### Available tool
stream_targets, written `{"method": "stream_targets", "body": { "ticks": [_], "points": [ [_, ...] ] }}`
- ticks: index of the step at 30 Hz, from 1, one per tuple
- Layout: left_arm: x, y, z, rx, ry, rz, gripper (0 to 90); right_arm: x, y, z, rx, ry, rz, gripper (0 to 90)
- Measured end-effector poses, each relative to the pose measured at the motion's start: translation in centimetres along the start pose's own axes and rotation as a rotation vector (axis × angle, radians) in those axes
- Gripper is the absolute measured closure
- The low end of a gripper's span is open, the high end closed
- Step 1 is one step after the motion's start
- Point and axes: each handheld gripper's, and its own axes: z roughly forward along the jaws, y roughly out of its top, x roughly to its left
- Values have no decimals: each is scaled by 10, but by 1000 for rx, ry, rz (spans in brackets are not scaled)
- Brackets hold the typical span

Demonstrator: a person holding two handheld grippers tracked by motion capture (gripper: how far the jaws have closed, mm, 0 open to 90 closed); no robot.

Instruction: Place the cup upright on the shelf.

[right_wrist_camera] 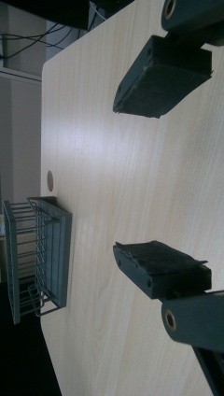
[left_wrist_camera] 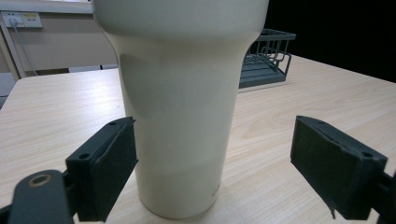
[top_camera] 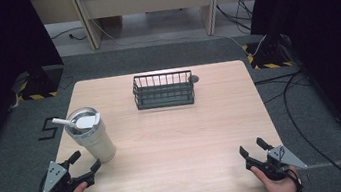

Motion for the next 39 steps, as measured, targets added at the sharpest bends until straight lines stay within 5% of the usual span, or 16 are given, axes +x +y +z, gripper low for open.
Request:
{"method": "stream_targets", "body": {
  "ticks": [21, 39],
  "points": [
    [11, 10, 24, 2, -12, -19, 139, 0, 0, 5, 23, 5, 12, 265],
    [17, 22, 56, -5, -16, -17, 24, 1, 0, 7, 48, 6, 21, 260]
  ]
}}
